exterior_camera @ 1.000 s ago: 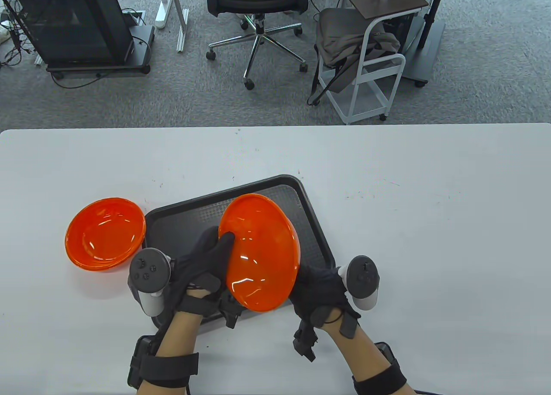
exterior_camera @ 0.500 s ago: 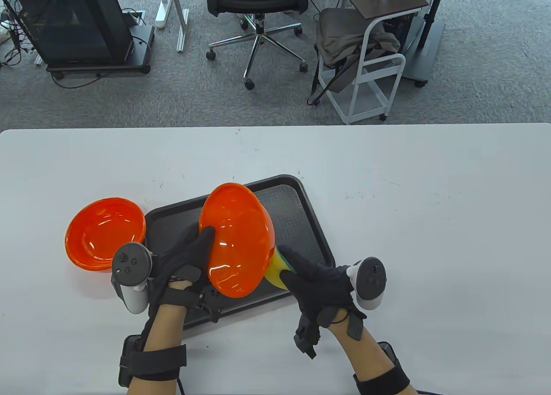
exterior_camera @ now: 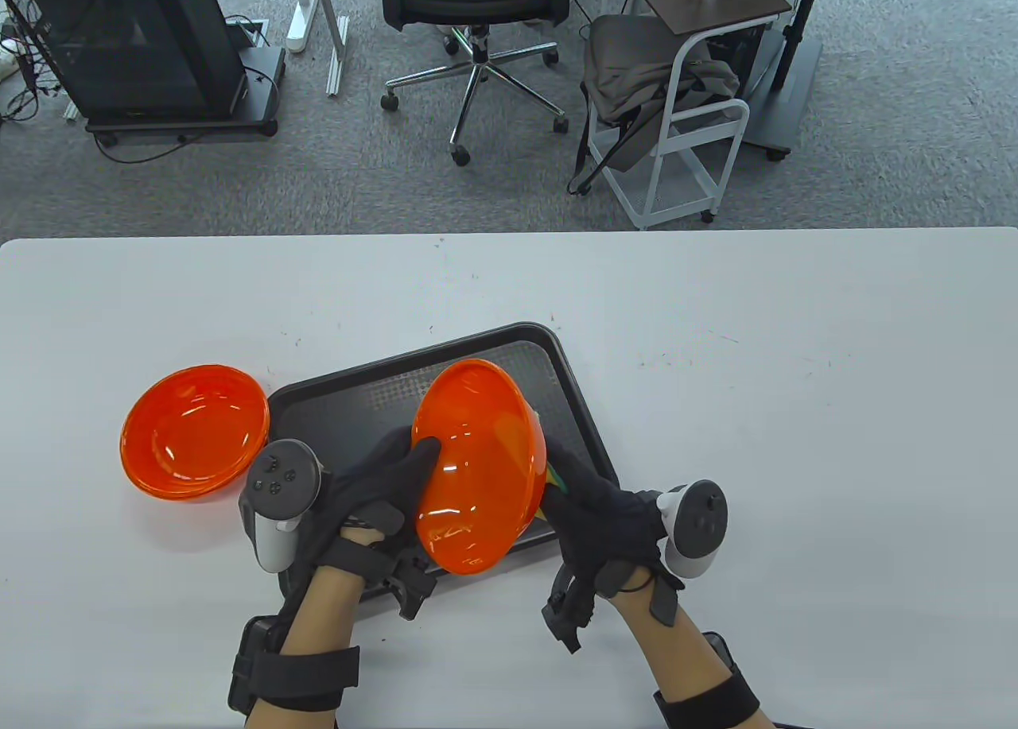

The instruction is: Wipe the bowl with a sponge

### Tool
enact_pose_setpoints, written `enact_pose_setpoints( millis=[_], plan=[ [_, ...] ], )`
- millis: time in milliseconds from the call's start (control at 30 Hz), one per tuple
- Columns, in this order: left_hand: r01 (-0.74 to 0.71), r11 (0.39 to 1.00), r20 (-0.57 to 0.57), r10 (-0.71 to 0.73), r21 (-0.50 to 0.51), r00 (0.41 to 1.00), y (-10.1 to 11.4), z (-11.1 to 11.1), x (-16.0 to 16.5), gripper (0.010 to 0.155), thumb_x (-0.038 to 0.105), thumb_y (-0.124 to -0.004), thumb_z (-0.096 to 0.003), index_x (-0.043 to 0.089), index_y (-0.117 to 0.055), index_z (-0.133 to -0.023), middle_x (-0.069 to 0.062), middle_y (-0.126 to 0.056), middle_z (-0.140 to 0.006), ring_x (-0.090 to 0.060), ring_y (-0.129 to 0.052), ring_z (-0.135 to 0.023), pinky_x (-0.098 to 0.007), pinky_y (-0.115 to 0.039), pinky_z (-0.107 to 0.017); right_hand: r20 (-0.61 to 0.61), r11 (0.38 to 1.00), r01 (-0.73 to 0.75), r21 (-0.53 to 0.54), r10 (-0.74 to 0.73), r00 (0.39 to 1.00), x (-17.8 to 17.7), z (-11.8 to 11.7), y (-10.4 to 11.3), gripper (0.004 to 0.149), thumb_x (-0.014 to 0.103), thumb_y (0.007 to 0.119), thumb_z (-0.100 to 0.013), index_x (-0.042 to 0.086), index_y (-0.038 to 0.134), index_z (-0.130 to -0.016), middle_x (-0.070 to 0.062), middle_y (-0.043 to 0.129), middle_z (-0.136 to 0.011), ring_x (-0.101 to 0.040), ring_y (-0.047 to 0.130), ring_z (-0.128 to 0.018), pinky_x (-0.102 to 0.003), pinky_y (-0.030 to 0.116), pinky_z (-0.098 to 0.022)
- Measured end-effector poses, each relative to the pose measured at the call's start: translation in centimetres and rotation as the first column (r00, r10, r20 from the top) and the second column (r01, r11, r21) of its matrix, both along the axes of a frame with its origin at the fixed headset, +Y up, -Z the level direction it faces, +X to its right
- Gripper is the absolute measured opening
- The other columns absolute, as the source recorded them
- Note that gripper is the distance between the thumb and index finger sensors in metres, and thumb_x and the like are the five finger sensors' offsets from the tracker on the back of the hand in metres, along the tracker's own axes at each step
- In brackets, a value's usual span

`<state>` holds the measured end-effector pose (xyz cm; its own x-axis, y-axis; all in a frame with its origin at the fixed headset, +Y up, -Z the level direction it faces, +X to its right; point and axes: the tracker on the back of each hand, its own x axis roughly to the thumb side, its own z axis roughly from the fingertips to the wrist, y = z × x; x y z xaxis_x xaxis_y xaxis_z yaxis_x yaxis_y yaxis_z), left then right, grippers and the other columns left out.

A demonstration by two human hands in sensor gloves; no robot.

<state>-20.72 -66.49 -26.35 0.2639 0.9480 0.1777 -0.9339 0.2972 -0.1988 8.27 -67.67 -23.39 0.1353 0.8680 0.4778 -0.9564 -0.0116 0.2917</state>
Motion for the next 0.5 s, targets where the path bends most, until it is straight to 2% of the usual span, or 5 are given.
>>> enact_pose_setpoints(
  millis=[100, 233, 500],
  plan=[
    [-0.027, 1.0, 0.019, 0.027, -0.009, 0.999, 0.0, 0.1, 0.3, 0.052, 0.052, -0.076, -0.0536, 0.008, -0.08, -0.081, 0.01, -0.098, -0.026, -0.001, -0.092, 0.011, -0.026, -0.091, 0.002, -0.019, 0.998, -0.058, -0.007, 0.058, 0.998, -0.2, -0.1, -0.3, 0.049, 0.031, 0.071, -0.056, 0.013, 0.055, -0.099, -0.021, 0.08, -0.094, -0.041, 0.088, -0.076, -0.067, 0.065, -0.057],
    [-0.054, 0.999, 0.009, 0.054, -0.004, 0.998, -0.2, 0.0, 0.2, 0.052, 0.052, -0.075, -0.0538, 0.008, -0.079, -0.081, 0.01, -0.098, -0.026, -0.001, -0.092, 0.011, -0.026, -0.091, 0.002, -0.055, 0.998, -0.049, -0.042, 0.046, 0.997, -0.5, -0.3, -0.7, 0.049, 0.03, 0.071, -0.056, 0.011, 0.056, -0.099, -0.022, 0.081, -0.093, -0.041, 0.088, -0.075, -0.067, 0.065, -0.057],
    [-0.044, 0.999, -0.099, 0.046, 0.026, 0.994, -0.2, -0.1, -1.2, 0.052, 0.052, -0.075, -0.0536, 0.008, -0.08, -0.081, 0.011, -0.098, -0.026, -0.001, -0.092, 0.011, -0.026, -0.092, 0.002, -0.131, 0.995, -0.07, -0.066, 0.061, 0.99, -1.1, -0.3, -1.0, 0.05, 0.03, 0.072, -0.056, 0.009, 0.057, -0.098, -0.024, 0.082, -0.091, -0.041, 0.09, -0.073, -0.067, 0.066, -0.056]
  ],
)
